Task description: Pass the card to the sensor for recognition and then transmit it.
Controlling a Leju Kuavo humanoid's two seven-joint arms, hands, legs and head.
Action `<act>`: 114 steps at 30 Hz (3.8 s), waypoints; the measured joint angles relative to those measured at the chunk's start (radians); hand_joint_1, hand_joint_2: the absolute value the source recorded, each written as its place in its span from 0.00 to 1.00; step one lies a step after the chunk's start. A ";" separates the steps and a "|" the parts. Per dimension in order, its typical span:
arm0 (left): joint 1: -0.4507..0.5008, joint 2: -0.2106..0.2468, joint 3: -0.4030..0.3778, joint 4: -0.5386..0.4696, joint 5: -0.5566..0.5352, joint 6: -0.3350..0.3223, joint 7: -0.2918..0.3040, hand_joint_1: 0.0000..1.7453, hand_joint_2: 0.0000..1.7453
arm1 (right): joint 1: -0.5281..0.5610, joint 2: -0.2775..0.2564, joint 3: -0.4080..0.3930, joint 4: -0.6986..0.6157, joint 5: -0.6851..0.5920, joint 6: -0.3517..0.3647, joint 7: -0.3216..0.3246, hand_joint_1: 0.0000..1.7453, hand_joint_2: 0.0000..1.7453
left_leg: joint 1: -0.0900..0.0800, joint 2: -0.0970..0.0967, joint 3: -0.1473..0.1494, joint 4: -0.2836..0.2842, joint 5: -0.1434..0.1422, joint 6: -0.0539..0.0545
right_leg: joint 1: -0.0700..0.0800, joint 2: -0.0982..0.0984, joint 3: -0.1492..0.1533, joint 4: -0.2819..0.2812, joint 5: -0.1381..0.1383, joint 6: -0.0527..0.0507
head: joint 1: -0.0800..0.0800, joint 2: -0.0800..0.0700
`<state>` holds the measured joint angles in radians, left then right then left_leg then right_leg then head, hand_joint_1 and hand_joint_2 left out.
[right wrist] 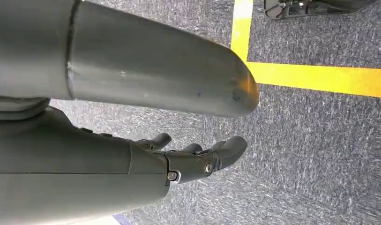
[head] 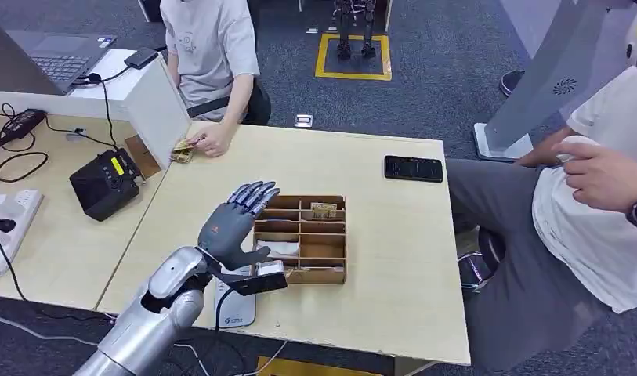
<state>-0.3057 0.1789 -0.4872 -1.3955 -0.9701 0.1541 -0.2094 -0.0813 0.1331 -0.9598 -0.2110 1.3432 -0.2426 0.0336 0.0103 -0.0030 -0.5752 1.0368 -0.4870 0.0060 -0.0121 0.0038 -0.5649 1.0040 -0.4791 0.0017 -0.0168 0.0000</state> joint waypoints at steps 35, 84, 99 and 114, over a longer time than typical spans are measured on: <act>-0.095 -0.002 -0.118 0.062 0.009 -0.042 0.058 0.00 1.00 | -0.001 0.007 -0.011 0.000 0.017 -0.005 -0.007 0.00 0.00 | 0.000 0.000 0.000 0.000 0.000 0.000 | 0.000 0.000 0.000 0.000 0.001 0.000 | 0.000 0.000; -0.092 -0.044 -0.129 0.150 -0.083 0.043 0.102 0.00 1.00 | -0.001 0.009 -0.014 0.000 0.032 -0.005 -0.010 0.00 0.00 | 0.000 0.000 0.000 0.000 0.000 0.000 | 0.000 0.000 0.000 0.000 0.001 0.000 | 0.000 0.000; -0.094 -0.068 -0.117 0.193 -0.085 0.069 0.118 0.00 1.00 | -0.001 0.010 -0.014 0.000 0.035 -0.004 -0.003 0.00 0.00 | 0.000 0.000 0.000 0.000 0.000 0.000 | 0.000 0.000 0.000 0.000 0.001 0.000 | 0.000 0.000; -0.094 -0.074 -0.096 0.219 -0.082 0.078 0.118 0.00 1.00 | -0.001 0.010 -0.014 0.000 0.036 -0.001 -0.007 0.00 0.00 | 0.000 0.000 0.000 0.000 0.000 0.000 | 0.000 0.000 0.000 0.000 0.001 0.000 | 0.000 0.000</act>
<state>-0.3996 0.1045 -0.5833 -1.1768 -1.0525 0.2319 -0.0912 -0.0825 0.1427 -0.9735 -0.2110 1.3794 -0.2438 0.0267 0.0102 -0.0028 -0.5754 1.0369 -0.4866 0.0056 -0.0122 0.0040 -0.5651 1.0040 -0.4783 0.0019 -0.0172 0.0000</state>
